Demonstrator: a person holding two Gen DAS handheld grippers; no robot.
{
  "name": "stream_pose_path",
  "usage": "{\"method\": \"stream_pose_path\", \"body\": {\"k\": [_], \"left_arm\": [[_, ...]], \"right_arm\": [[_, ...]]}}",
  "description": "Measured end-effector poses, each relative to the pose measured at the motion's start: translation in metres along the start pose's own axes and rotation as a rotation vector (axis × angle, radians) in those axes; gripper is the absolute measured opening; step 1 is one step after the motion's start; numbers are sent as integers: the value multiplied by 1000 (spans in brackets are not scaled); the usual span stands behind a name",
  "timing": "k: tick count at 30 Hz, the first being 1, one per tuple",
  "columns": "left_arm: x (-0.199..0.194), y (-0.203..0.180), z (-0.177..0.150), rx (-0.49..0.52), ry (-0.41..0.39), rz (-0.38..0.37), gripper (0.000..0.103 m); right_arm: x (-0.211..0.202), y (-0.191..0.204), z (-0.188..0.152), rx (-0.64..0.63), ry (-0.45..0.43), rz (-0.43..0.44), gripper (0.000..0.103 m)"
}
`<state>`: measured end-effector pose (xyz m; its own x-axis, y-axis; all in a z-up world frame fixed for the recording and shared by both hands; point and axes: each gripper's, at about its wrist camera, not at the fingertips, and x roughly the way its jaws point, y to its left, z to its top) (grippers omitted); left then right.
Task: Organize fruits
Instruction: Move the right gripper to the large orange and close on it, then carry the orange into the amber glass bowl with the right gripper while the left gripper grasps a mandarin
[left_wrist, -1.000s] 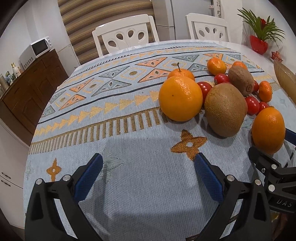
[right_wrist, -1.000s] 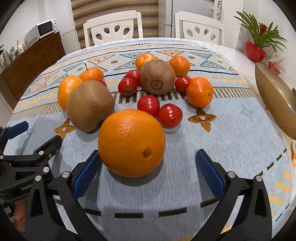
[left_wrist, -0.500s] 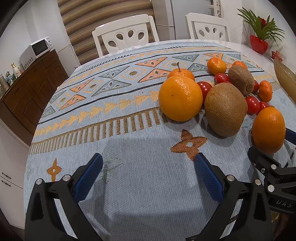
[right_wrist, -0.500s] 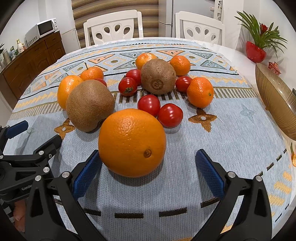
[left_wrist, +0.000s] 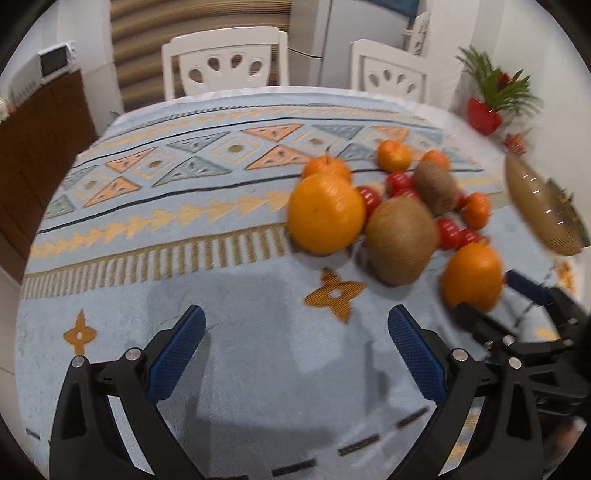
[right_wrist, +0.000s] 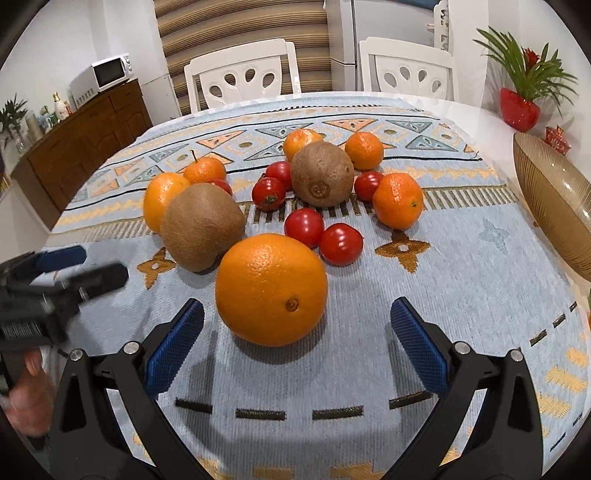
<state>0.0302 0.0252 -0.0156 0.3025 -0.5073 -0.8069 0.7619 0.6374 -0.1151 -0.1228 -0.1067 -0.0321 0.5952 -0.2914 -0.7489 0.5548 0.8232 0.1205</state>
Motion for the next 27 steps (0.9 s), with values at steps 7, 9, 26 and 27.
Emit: {"method": "stream_pose_path", "body": {"k": [7,9,26,27], "left_arm": [[6,20,43,-102,5,-95,96],[16,24,49,-132,-5,-126,94],[51,5,52,-147,-23,-163,55],[50,4,52,-141,-27,-150,55]], "right_arm": [[1,-1,7,-1,19,75,88],[5,2,8,-3,30,90,84],[8,7,1,-15,-6,39,59],[6,3,1,-1,-12,57,59]]}}
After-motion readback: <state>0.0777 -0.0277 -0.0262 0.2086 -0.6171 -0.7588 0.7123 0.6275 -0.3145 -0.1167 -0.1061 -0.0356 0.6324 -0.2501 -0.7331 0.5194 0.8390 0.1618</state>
